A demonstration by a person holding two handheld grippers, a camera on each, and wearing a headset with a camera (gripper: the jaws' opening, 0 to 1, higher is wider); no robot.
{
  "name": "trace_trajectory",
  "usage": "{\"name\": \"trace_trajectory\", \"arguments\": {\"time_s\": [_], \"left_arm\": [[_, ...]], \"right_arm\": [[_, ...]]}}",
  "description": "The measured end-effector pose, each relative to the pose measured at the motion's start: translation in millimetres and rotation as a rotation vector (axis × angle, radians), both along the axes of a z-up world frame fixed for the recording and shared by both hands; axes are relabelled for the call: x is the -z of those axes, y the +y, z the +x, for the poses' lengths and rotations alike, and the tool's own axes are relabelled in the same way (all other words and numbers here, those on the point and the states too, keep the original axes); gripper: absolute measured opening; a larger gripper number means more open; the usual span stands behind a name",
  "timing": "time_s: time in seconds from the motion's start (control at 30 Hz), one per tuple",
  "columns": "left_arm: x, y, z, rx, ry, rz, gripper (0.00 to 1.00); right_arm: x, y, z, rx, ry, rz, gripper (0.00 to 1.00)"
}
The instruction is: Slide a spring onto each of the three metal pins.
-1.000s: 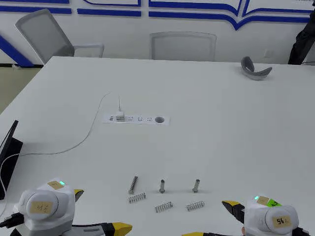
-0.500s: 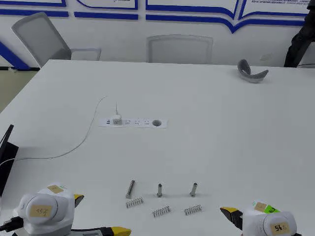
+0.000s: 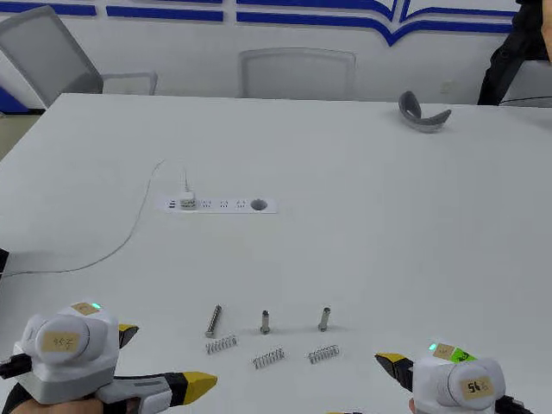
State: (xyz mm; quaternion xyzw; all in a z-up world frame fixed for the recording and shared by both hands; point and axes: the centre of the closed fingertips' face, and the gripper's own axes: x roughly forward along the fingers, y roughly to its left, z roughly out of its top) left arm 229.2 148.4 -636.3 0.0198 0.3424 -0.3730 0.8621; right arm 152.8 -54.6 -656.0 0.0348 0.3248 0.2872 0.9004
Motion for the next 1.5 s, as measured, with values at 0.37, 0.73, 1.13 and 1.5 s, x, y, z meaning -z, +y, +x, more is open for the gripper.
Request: {"name": "trace_trajectory", "arguments": {"time_s": [0.37, 0.73, 1.13, 1.5], "left_arm": [[10.7, -12.6, 19.2, 0.026, 0.020, -0.016, 0.92], [24.7, -14.1, 45.7, 0.030, 0.032, -0.019, 0.89], [45.7, -14.5, 69.1, 0.002, 0.065, -0.021, 0.84], [61.2, -20.4, 89.9, -0.026, 0.083, -0.033, 0.77]], "right_arm": [[0.0, -0.8, -2.2, 0.023, 0.009, 0.017, 0.96], [9.2, -1.1, -6.0, 0.033, 0.046, 0.012, 0.97], [13.3, 0.3, -3.1, 0.030, 0.063, 0.012, 0.97], [17.7, 2.2, -5.4, 0.017, 0.080, 0.014, 0.96]]}}
